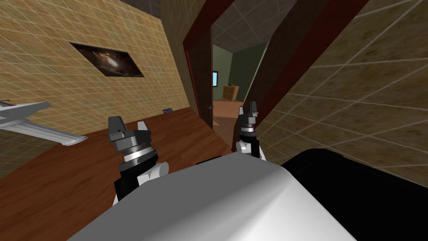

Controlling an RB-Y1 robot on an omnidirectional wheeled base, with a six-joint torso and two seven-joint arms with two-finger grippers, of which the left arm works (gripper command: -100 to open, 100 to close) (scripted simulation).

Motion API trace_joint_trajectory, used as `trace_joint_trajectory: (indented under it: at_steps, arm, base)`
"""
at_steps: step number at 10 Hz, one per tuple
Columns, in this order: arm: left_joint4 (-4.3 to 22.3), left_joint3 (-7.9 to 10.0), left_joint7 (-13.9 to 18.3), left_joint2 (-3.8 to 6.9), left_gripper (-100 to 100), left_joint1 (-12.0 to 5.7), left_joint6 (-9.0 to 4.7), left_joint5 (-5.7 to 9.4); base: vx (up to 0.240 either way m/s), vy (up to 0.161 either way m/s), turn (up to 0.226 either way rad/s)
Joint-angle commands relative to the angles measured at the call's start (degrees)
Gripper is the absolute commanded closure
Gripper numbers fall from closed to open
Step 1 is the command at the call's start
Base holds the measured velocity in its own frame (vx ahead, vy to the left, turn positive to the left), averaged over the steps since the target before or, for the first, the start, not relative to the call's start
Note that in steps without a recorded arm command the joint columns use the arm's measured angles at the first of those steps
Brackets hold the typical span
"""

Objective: Push the door open

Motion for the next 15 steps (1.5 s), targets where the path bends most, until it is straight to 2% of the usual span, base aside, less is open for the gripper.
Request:
trace_joint_trajectory:
  at_steps: [1,2,8,12,15]
  arm:
    - [1.88,-0.70,-0.06,1.04,-100,-0.61,-0.41,0.24]
    - [2.32,-0.86,-0.08,1.25,-100,-0.75,-0.51,0.29]
    - [9.62,-3.57,-0.31,4.08,-100,-3.10,-2.09,1.22]
    - [14.43,-5.35,-0.47,5.39,-100,-4.66,-3.14,1.82]
    - [17.12,-6.35,-0.55,5.96,-100,-5.52,-3.73,2.16]
  base:
    - [0.095,-0.084,-0.111]
    - [0.145,0.065,-0.083]
    - [0.160,0.044,-0.099]
    - [0.148,0.055,-0.097]
    - [0.107,0.034,-0.084]
